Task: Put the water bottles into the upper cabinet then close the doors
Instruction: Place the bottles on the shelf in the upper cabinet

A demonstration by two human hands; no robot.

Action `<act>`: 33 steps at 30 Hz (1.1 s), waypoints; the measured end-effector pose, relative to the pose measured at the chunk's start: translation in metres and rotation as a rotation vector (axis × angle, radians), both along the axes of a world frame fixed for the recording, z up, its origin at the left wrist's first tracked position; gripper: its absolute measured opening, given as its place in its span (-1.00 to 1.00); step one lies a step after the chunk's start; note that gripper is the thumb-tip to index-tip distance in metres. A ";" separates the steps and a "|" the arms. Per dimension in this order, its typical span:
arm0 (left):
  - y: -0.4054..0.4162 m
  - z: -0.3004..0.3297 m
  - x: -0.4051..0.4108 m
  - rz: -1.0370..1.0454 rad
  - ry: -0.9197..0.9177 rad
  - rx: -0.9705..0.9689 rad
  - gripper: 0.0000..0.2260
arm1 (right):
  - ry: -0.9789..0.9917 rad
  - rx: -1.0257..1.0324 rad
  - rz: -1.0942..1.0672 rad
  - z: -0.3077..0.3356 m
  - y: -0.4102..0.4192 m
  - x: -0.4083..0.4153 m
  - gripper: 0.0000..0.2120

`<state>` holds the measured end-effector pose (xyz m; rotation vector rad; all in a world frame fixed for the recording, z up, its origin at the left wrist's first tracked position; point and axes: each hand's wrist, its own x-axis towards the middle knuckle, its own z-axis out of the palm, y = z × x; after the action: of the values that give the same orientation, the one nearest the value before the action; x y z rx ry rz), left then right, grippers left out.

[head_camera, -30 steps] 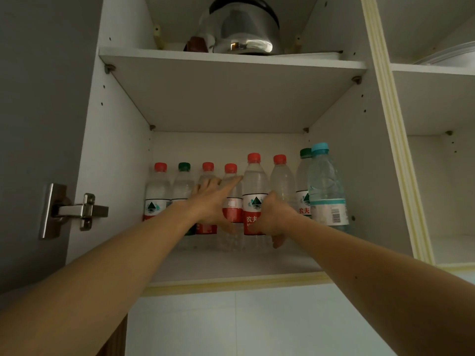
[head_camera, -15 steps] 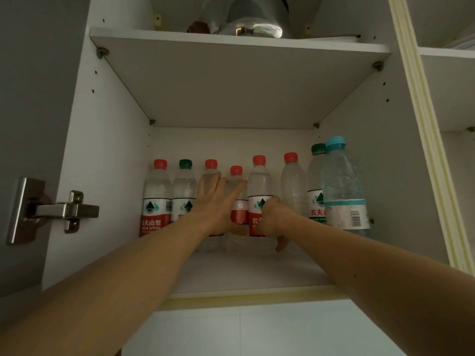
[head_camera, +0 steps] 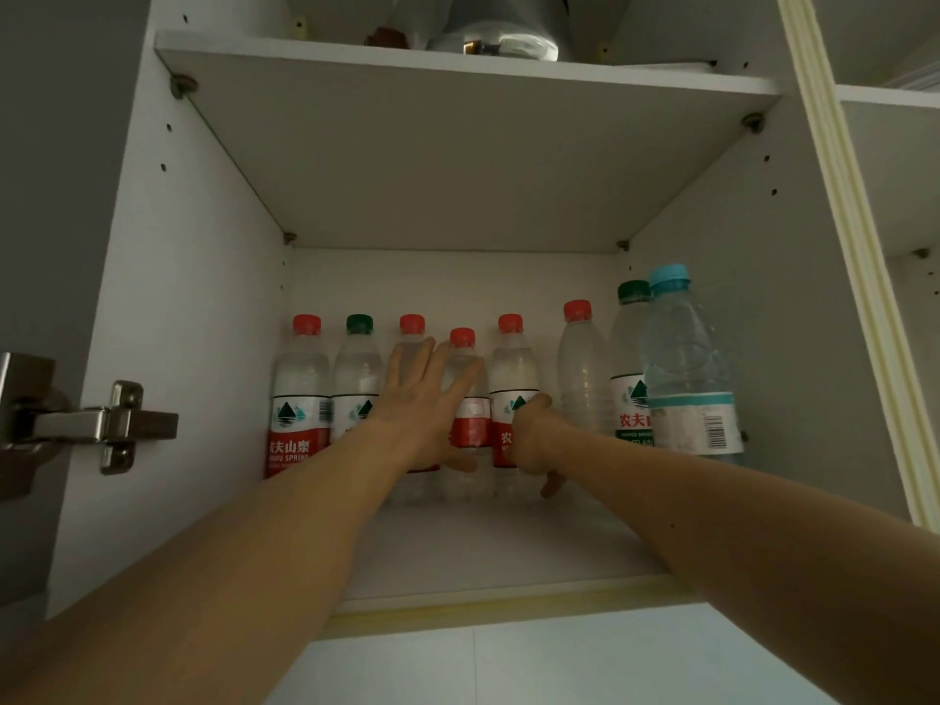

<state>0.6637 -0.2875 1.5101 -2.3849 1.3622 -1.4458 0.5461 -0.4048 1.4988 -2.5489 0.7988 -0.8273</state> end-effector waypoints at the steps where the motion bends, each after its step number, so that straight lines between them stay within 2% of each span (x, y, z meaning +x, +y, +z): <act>1: -0.001 0.000 0.000 0.006 0.004 0.000 0.15 | 0.004 -0.005 -0.003 0.000 0.000 0.000 -0.32; 7: 0.002 0.003 0.002 -0.043 -0.011 -0.024 0.13 | 0.033 0.020 -0.016 0.000 0.010 -0.006 -0.29; 10: 0.011 0.012 0.004 -0.215 0.015 -0.130 -0.06 | 0.100 0.030 0.019 0.001 0.025 -0.020 -0.66; 12: 0.017 0.017 0.004 -0.309 0.052 -0.237 -0.21 | 0.028 -0.114 0.044 0.003 0.036 -0.036 -0.93; 13: 0.019 0.020 0.003 -0.342 0.063 -0.285 -0.26 | -0.007 -0.202 0.054 0.002 0.043 -0.047 -0.96; 16: 0.023 0.024 -0.002 -0.420 0.090 -0.373 -0.33 | -0.176 -0.403 0.097 -0.004 0.058 -0.083 -0.85; 20: 0.029 0.029 -0.032 -0.527 0.087 -0.508 -0.35 | -0.508 -0.712 0.169 -0.022 0.069 -0.145 -0.83; 23: 0.022 0.030 -0.075 -0.674 0.229 -0.537 -0.40 | -0.608 -0.856 0.066 -0.038 0.061 -0.176 -0.74; 25: 0.013 0.029 -0.108 -0.771 0.378 -0.455 -0.40 | -0.582 -0.733 -0.019 -0.049 0.047 -0.185 -0.57; 28: -0.004 0.024 -0.145 -0.804 0.624 -0.291 -0.44 | -0.546 -0.404 -0.034 -0.062 0.028 -0.193 -0.30; 30: -0.013 0.019 -0.160 -0.809 0.823 -0.217 -0.42 | -0.553 -0.230 0.021 -0.067 0.022 -0.195 -0.22; 33: -0.023 0.011 -0.174 -0.848 1.012 -0.218 -0.35 | -0.607 -0.156 0.071 -0.070 0.016 -0.195 -0.24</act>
<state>0.4900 -0.3108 1.5213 -2.9734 2.7796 -0.2592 0.3512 -0.3887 1.4290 -2.2212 0.4579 -1.5771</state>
